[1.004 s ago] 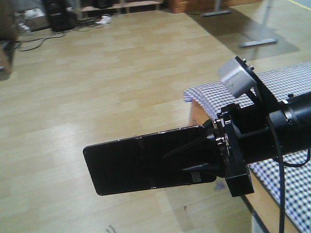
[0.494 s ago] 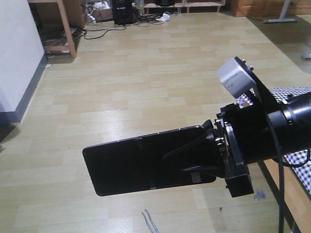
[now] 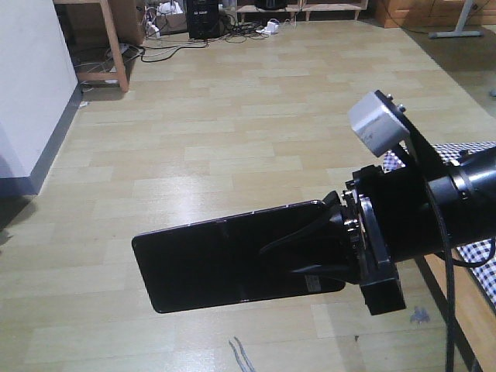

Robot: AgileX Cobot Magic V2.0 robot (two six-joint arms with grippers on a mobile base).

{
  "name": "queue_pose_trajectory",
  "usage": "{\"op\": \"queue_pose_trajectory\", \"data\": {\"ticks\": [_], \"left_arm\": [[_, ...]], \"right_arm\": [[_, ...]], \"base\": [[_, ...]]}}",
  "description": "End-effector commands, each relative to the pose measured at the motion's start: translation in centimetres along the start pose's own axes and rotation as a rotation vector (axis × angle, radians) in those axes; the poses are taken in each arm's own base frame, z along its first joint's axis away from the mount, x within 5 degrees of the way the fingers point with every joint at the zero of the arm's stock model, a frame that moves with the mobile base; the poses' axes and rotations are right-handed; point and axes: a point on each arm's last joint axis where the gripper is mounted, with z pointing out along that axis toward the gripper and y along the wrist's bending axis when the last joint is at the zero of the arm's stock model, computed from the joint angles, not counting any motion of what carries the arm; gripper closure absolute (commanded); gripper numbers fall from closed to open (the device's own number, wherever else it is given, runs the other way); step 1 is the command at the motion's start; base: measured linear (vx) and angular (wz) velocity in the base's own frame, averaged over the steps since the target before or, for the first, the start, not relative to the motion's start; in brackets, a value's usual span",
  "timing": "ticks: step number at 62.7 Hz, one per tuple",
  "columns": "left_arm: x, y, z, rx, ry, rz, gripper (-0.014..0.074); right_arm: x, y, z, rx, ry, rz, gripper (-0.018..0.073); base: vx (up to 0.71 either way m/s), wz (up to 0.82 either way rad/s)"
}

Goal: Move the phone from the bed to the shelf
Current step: 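Hold the phone in the right gripper while turning away from the bed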

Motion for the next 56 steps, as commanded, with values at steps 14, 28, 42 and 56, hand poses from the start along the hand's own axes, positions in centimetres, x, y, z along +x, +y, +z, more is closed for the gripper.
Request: {"op": "queue_pose_trajectory", "data": {"ticks": [14, 28, 42, 56], "left_arm": [[-1.42, 0.16, -0.3, -0.01, -0.107, -0.014, 0.0595], [-1.42, 0.16, -0.3, -0.01, -0.107, -0.014, 0.0595], [-1.42, 0.16, -0.3, -0.01, -0.107, -0.014, 0.0595], [-1.42, 0.16, -0.3, -0.01, -0.107, -0.014, 0.0595]], "right_arm": [[-1.19, 1.81, -0.8, -0.09, -0.071, -0.021, 0.0561], [-1.19, 1.81, -0.8, -0.09, -0.071, -0.021, 0.0561], [-1.19, 1.81, -0.8, -0.09, -0.071, -0.021, 0.0561], [-1.19, 1.81, -0.8, -0.09, -0.071, -0.021, 0.0561]], "base": [[0.11, 0.02], [0.16, 0.08], [0.2, 0.04], [0.21, -0.01]]}}
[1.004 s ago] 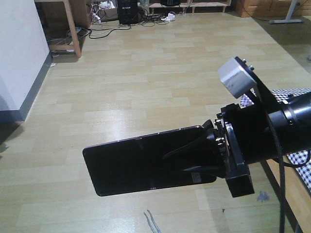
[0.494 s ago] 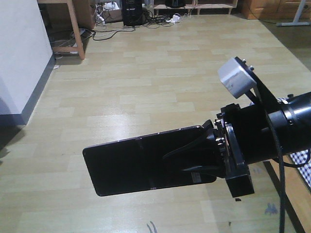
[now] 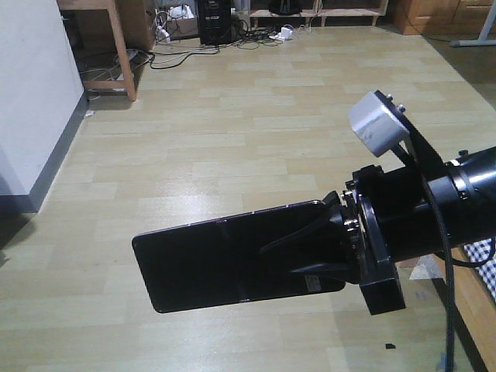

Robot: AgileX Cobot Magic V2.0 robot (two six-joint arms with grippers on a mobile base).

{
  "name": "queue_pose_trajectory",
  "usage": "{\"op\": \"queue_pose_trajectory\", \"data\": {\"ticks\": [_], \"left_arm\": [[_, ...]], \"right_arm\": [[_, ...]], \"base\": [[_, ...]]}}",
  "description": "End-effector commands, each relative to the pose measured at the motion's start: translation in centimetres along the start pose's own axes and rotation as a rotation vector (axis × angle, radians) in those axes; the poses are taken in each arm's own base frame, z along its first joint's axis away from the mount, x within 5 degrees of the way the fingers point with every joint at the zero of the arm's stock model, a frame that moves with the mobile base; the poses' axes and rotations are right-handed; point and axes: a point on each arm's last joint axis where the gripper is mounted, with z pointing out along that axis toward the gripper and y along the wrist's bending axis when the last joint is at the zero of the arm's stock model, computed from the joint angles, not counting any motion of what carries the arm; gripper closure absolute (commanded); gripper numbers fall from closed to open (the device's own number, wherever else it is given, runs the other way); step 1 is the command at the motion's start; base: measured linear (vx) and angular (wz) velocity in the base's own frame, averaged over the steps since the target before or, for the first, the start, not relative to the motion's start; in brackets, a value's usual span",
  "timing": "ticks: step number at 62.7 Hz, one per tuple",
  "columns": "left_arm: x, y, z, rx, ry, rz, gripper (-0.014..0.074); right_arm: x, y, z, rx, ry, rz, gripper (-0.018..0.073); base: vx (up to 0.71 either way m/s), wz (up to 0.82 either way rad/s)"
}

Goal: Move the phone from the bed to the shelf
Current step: 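Hold the phone in the right gripper while turning away from the bed, then hold the phone in the right gripper while driving across the room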

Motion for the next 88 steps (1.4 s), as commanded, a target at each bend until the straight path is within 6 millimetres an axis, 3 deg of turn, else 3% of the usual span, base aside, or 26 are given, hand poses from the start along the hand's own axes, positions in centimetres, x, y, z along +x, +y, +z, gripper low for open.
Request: {"op": "queue_pose_trajectory", "data": {"ticks": [1, 88], "left_arm": [[-1.42, 0.16, -0.3, -0.01, -0.107, -0.014, 0.0595], [-1.42, 0.16, -0.3, -0.01, -0.107, -0.014, 0.0595]], "right_arm": [[-1.19, 1.81, -0.8, -0.09, -0.071, -0.021, 0.0561], [-1.18, 1.81, -0.8, -0.09, -0.07, -0.021, 0.0561]], "base": [[0.2, -0.03], [0.24, -0.02]]}}
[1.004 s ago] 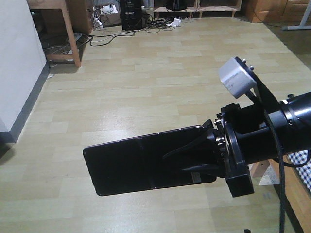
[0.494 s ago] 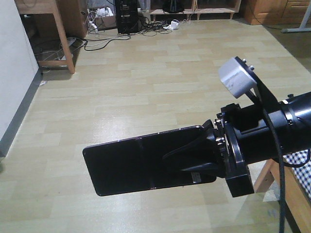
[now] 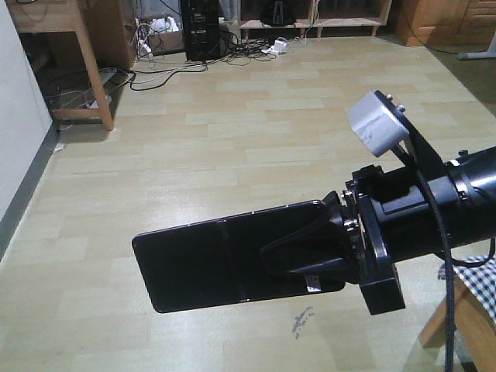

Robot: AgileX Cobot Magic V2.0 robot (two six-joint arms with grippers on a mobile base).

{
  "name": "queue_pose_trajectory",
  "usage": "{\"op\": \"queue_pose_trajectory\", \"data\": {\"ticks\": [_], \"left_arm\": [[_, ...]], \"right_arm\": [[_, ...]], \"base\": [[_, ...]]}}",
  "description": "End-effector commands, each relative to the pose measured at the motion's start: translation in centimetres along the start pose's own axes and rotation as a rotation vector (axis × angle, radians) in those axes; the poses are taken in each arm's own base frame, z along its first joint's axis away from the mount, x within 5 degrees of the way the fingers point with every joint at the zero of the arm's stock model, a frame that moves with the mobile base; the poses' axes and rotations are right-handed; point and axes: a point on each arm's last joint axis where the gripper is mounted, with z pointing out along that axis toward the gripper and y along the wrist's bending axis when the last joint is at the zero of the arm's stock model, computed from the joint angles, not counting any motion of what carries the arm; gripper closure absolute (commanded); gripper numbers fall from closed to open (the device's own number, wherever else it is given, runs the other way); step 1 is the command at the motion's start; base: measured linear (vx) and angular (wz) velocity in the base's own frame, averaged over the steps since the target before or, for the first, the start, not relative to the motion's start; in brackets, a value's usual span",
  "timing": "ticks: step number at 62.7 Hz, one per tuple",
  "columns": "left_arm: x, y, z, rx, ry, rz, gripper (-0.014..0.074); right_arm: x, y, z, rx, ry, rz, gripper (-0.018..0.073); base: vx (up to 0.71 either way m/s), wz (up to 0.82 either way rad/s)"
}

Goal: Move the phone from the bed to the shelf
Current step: 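Hold the phone in the right gripper while driving across the room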

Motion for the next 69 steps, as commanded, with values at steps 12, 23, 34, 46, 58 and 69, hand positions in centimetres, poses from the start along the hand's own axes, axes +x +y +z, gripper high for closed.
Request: {"op": "queue_pose_trajectory", "data": {"ticks": [12, 23, 34, 46, 58, 69], "left_arm": [[-1.42, 0.16, -0.3, -0.01, -0.107, -0.014, 0.0595], [-1.42, 0.16, -0.3, -0.01, -0.107, -0.014, 0.0595], [-1.42, 0.16, -0.3, -0.01, -0.107, -0.014, 0.0595], [-1.42, 0.16, -0.3, -0.01, -0.107, -0.014, 0.0595], [-1.42, 0.16, -0.3, -0.01, -0.107, -0.014, 0.0595], [-1.42, 0.16, -0.3, -0.01, -0.107, -0.014, 0.0595]], "right_arm": [[-1.19, 1.81, -0.8, -0.09, -0.071, -0.021, 0.0561], [-1.19, 1.81, -0.8, -0.09, -0.071, -0.021, 0.0561], [-1.19, 1.81, -0.8, -0.09, -0.071, -0.021, 0.0561], [-1.19, 1.81, -0.8, -0.09, -0.071, -0.021, 0.0561], [-1.19, 1.81, -0.8, -0.09, -0.071, -0.021, 0.0561], [-1.19, 1.81, -0.8, -0.09, -0.071, -0.021, 0.0561]], "base": [[0.34, -0.01], [0.34, -0.05], [0.33, -0.1], [0.32, -0.16], [0.31, -0.2], [0.32, -0.21]]}}
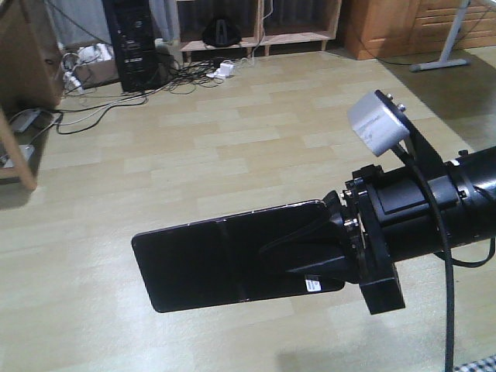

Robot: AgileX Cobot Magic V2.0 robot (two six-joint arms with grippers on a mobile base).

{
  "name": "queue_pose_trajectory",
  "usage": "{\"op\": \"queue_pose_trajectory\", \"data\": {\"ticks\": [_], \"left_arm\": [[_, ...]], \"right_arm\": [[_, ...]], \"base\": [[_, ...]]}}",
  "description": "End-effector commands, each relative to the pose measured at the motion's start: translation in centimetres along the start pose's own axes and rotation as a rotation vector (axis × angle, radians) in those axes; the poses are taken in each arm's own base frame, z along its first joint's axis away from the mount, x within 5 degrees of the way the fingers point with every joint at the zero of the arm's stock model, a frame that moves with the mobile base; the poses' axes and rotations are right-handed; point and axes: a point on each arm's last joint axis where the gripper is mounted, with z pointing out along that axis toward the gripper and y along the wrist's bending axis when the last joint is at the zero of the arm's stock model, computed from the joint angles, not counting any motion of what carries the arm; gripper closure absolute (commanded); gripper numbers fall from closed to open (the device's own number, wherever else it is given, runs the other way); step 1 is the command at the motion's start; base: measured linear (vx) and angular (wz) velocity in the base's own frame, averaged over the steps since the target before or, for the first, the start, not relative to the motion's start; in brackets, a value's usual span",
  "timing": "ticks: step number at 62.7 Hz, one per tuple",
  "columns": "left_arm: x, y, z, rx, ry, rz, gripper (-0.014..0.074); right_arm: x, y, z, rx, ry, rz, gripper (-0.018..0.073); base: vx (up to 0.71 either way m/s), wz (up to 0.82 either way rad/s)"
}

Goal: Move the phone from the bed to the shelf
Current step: 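Hold the phone in the right gripper while driving across the room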

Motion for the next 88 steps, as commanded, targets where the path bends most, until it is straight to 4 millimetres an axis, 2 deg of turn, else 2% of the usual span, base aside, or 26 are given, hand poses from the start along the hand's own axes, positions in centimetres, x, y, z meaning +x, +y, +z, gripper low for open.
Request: {"op": "queue_pose_trajectory", "data": {"ticks": [1, 43, 88], "left_arm": [[-1.42, 0.16, -0.3, -0.01, -0.107, -0.014, 0.0595], [-1.42, 0.16, -0.3, -0.01, -0.107, -0.014, 0.0595], [-1.42, 0.16, -0.3, -0.01, -0.107, -0.014, 0.0595]], "right_arm": [[-1.17, 1.81, -0.79, -0.091, -0.069, -0.022, 0.0561], [-1.17, 1.81, -0.79, -0.091, -0.069, -0.022, 0.0561], [-1.17, 1.81, -0.79, -0.091, -0.069, -0.022, 0.0561]], "base": [[0.32, -0.23], [0.33, -0.2], [0.36, -0.02]]}}
